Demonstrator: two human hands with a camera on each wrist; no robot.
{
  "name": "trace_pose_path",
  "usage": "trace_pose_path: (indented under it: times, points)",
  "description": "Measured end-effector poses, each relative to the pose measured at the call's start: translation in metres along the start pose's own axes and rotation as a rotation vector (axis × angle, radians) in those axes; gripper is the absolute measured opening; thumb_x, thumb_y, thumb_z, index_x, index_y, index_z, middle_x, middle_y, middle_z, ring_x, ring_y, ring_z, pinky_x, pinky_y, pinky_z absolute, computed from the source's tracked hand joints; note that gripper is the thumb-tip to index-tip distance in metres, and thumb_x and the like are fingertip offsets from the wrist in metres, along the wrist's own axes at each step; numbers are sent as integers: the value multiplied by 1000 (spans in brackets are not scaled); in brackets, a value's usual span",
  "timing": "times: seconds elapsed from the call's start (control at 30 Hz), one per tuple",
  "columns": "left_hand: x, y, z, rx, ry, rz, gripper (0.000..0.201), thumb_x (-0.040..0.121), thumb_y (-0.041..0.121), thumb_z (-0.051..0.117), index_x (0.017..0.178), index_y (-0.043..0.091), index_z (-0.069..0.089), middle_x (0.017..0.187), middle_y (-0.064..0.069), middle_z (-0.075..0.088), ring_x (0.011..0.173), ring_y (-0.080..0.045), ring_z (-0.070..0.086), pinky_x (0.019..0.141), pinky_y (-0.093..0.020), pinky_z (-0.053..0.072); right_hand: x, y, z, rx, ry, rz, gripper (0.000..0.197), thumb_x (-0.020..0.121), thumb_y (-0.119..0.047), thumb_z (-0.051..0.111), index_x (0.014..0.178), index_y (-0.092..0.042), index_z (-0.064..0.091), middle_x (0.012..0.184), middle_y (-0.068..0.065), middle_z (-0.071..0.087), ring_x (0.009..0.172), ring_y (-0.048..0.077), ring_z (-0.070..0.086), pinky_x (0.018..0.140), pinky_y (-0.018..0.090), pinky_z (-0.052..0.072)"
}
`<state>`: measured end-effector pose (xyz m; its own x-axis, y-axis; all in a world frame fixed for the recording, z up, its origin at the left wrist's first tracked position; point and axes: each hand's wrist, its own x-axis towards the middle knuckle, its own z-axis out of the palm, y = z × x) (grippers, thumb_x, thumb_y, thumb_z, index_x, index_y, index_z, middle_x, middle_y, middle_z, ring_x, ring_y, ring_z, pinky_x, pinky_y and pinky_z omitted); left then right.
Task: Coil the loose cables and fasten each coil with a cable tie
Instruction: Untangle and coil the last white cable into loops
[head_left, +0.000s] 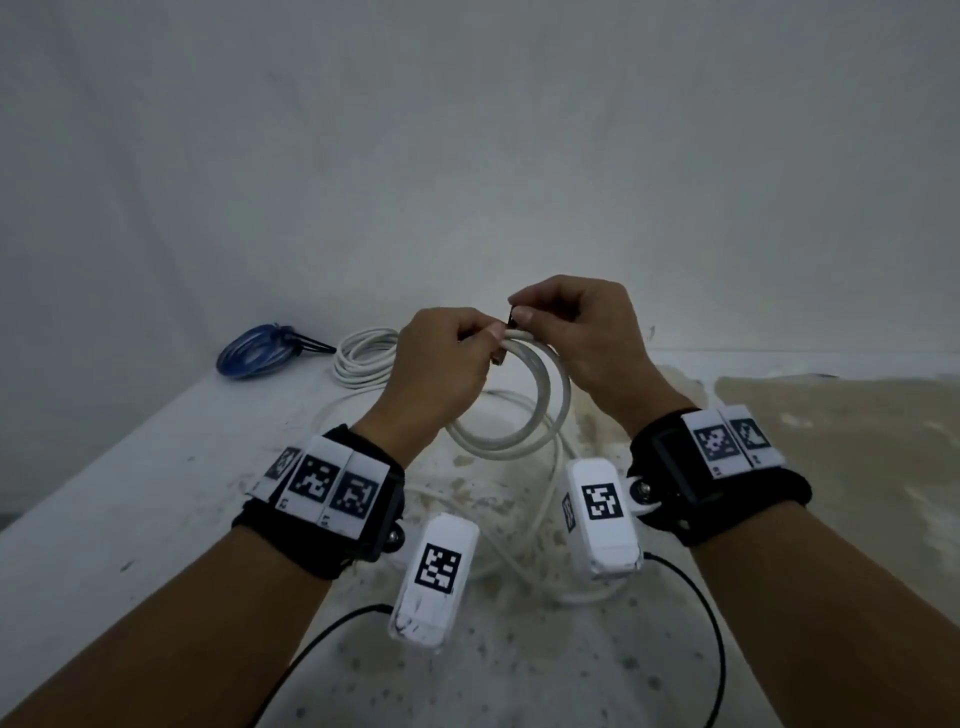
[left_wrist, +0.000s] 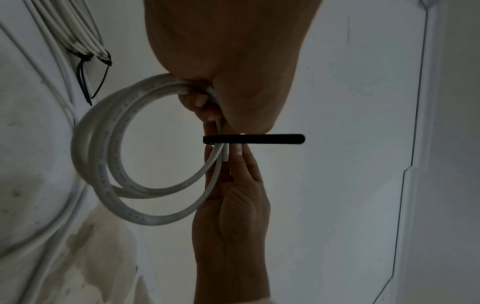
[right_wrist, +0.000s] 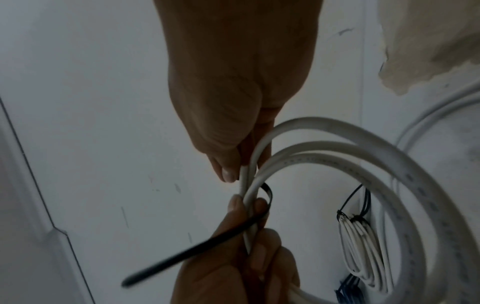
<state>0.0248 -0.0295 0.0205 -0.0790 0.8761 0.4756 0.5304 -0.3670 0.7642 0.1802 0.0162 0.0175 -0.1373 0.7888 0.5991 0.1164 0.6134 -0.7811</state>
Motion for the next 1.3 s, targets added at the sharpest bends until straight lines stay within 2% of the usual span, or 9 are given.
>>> trace_pose_path:
  times: [0.23,0.43,0.57,0.7,0.8,0.9,1.07,1.17,1.3]
  points:
    - [23,-18,9,-72,-114,-130,26,94,20,61,119,15,67,76,4,74,78,-8,69,73,-30,50,4,26,-3,125,-3,19,9,85,-2,71,90,-8,75,81,8,73,82,29,72,83,53,59]
    - [27,-8,11,100,-265,-124,30,95,18,58,69,16,72,51,13,60,43,4,48,57,-24,36,1,39,-2,179,-11,83,7,85,0,71,89,-5,74,80,9,73,79,25,72,79,44,60]
    - [28,-5,19,63,-243,-131,26,94,18,58,75,14,75,68,4,67,52,5,53,63,-24,41,2,40,-2,187,43,85,5,81,-6,75,85,-6,73,82,14,73,82,32,72,80,46,59]
    - [26,-9,26,44,-200,-173,25,93,17,58,78,12,77,75,0,72,70,-4,63,69,-27,46,2,40,-4,-16,2,51,8,85,-11,74,92,-12,72,89,1,73,89,15,69,83,36,57]
    - [28,-12,24,-34,-128,-238,22,93,14,59,78,16,76,69,4,68,47,6,54,56,-22,38,3,37,-6,-363,-128,-44,28,86,-7,68,107,-26,68,112,-8,59,96,1,57,76,11,46]
    - [33,-15,16,-110,-51,-293,19,90,9,61,78,16,74,64,3,66,37,4,48,49,-18,33,3,29,-7,-490,-235,-150,41,81,-10,74,117,-28,67,117,-4,51,98,-4,50,77,3,37]
    - [36,-21,12,-146,-44,-341,18,86,5,61,72,5,73,38,11,48,32,-1,38,50,-25,28,3,17,5,-449,-178,-266,17,83,-30,78,93,-16,76,100,-4,66,86,7,62,71,10,43]
    - [34,-17,15,-143,-56,-326,18,88,11,63,74,10,75,58,3,64,40,2,47,53,-23,34,3,14,11,-298,-67,-155,15,91,-23,67,83,-10,68,80,1,74,72,16,70,68,39,56]
    - [33,-10,19,-140,-54,-303,19,92,16,62,81,15,77,69,3,68,46,5,54,57,-23,38,5,14,14,-360,120,-61,22,100,-22,54,92,-10,71,66,0,70,64,18,67,66,42,55]
